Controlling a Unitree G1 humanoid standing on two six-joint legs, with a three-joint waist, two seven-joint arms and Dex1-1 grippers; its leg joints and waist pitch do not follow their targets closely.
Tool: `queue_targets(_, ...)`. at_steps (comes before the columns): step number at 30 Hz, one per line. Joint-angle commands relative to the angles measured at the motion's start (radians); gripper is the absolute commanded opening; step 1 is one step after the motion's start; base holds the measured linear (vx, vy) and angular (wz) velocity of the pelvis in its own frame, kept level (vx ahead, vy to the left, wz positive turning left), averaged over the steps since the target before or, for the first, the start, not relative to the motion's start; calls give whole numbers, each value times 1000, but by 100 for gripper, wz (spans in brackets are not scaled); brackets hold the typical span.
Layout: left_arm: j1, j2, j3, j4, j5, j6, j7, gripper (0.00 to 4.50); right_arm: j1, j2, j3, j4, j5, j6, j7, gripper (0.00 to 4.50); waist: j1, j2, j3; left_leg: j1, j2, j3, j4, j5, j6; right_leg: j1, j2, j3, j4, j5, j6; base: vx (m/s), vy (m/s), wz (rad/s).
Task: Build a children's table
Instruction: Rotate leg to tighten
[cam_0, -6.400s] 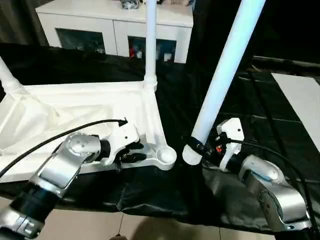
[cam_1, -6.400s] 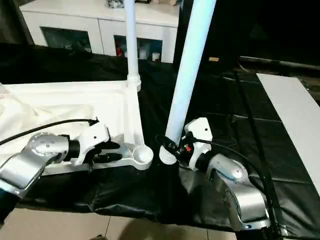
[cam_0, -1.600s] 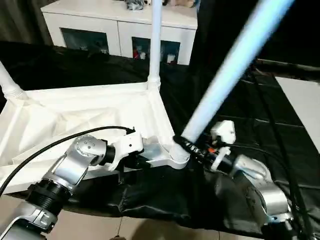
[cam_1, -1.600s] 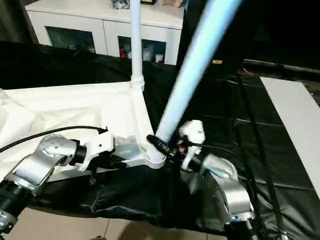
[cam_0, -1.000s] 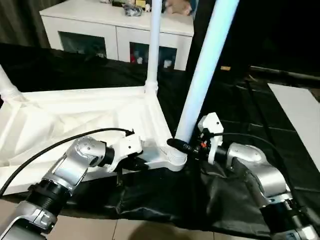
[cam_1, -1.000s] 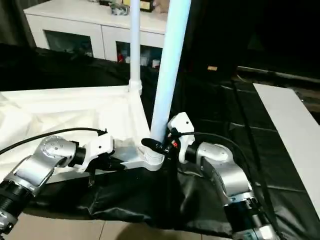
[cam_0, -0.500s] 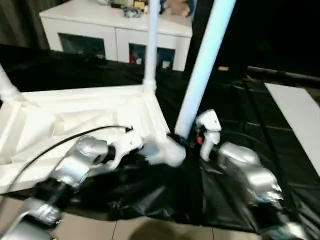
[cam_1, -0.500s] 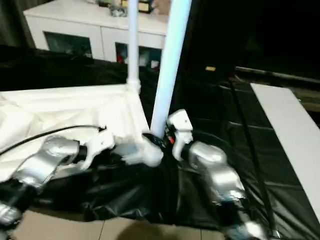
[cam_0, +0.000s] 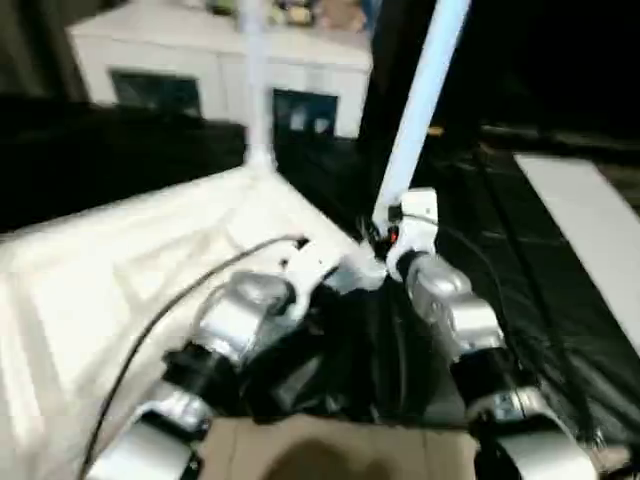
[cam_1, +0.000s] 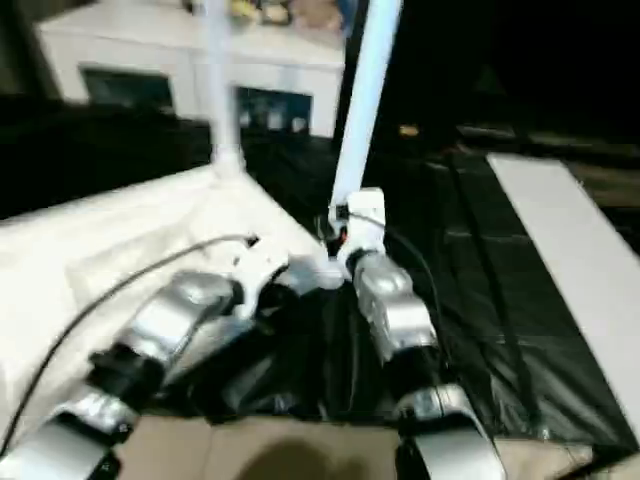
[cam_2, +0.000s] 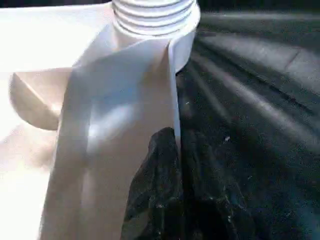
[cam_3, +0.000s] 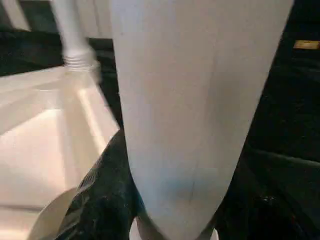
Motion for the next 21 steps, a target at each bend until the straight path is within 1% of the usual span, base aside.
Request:
queue_targets(1,-46,-76,-46,-99,-60,-57,-49,0,67,43,31,212,-16,85,-10,182,-10,15,-16,16,47,0,-100,-404,-22,-3,-45,58,-101,-306,-111,-44,-13,26)
queue_targets(2,-47,-74,-47,-97,-57,-57,-48,0,64,44,27,218,-16,82,-12,182,-19,11,-10,16,42,0,-99,-467,-19,-10,-44,57,-111,-383,-104,-41,-30,20)
queue_targets(3,-53,-67,-42,-85,-48,-57,-41,0,59,45,19,227,-15,77,-16,182,-37,15,-3,29,37,-19,-97,-611,-14,-16,-45,29,-147,-589,-24,0,0,0)
queue_targets(4,-57,-61,-39,-75,-41,-59,-35,0,55,45,13,232,-15,74,-18,182,-41,15,-5,27,39,-24,-98,-629,-10,-10,-47,20,-154,-607,-5,0,0,0)
queue_targets(5,-62,-53,-34,-66,-33,-59,-32,0,52,46,9,238,-17,70,-19,182,-47,25,-11,23,44,-32,-105,-637,-3,8,-53,8,-157,-565,4,0,0,0)
queue_targets(6,-64,-48,-31,-62,-28,-60,-29,0,50,46,7,241,-18,68,-18,182,-51,27,-12,18,48,-34,-111,-637,1,17,-57,2,-157,-532,1,0,0,0)
queue_targets(7,-67,-41,-29,-56,-23,-63,-26,0,48,46,6,243,-19,67,-18,182,-52,31,-12,16,53,-34,-119,-629,9,27,-60,0,-159,-481,-9,0,0,0)
queue_targets(8,-69,-37,-23,-50,-17,-65,-26,0,43,47,2,253,-22,60,-18,182,-53,32,-11,18,53,-31,-121,-614,13,27,-66,1,-163,-465,-18,0,0,0)
queue_targets(9,-70,-34,-20,-48,-15,-65,-27,0,41,48,1,256,-23,57,-18,182,-54,28,-10,14,51,-29,-120,-594,12,26,-72,0,-168,-479,-20,0,0,0)
queue_targets(10,-70,-33,-19,-48,-15,-65,-27,0,40,48,1,258,-23,56,-18,182,-53,28,-9,12,50,-29,-120,-586,11,26,-73,0,-170,-492,-18,0,0,0)
queue_targets(11,-69,-28,-14,-47,-14,-67,-26,0,34,51,-3,270,-22,42,-5,182,-52,26,-7,12,48,-28,-118,-574,9,22,-75,-1,-175,-524,-10,0,0,0)
queue_targets(12,-67,-22,-12,-46,-13,-70,-27,0,31,56,-13,269,-4,28,27,182,-52,25,-7,14,46,-27,-116,-569,10,19,-77,-2,-177,-538,-8,0,0,0)
queue_targets(13,-67,-19,-11,-46,-12,-72,-28,0,29,59,-20,268,8,19,46,182,-53,25,-7,9,46,-29,-116,-563,12,22,-78,-5,-180,-555,0,0,0,0)
queue_targets(14,-65,-12,-7,-46,-9,-75,-31,0,25,61,-20,259,15,6,76,217,-52,25,-11,1,49,-31,-118,-544,12,28,-82,0,-175,-540,-2,0,0,0)
queue_targets(15,-64,-9,-8,-46,-6,-78,-34,0,24,59,-17,256,11,1,77,217,-51,24,-11,-2,50,-31,-120,-534,11,28,-82,4,-171,-529,-8,0,0,0)
queue_targets(16,-64,-3,-8,-45,-3,-82,-37,0,22,57,-18,246,13,-6,83,252,-49,23,-9,-2,49,-28,-119,-521,10,22,-82,7,-173,-528,-17,0,0,0)
queue_targets(17,-64,-3,-8,-45,-3,-82,-37,0,22,57,-18,245,13,-6,83,252,-48,23,-7,3,48,-26,-117,-518,10,17,-82,6,-175,-538,-22,0,0,0)
queue_targets(18,-64,1,-5,-44,-2,-83,-38,0,20,55,-23,236,18,-12,91,261,-49,24,-8,4,48,-26,-116,-517,10,17,-81,6,-174,-538,-26,0,0,0)
queue_targets(19,-64,7,-7,-44,0,-86,-44,0,19,52,-24,227,21,-14,98,261,-43,26,-9,6,50,-22,-115,-507,9,14,-84,10,-176,-524,-35,0,0,0)
queue_targets(20,-64,12,-7,-44,1,-89,-49,0,18,49,-27,214,22,-19,107,273,-39,26,-7,9,51,-21,-115,-511,10,12,-84,7,-178,-521,-35,0,0,0)
queue_targets(21,-64,16,-6,-44,2,-91,-52,0,18,46,-29,205,23,-22,113,286,-48,19,-8,-6,52,-26,-121,-503,9,27,-78,3,-167,-499,-37,0,0,0)
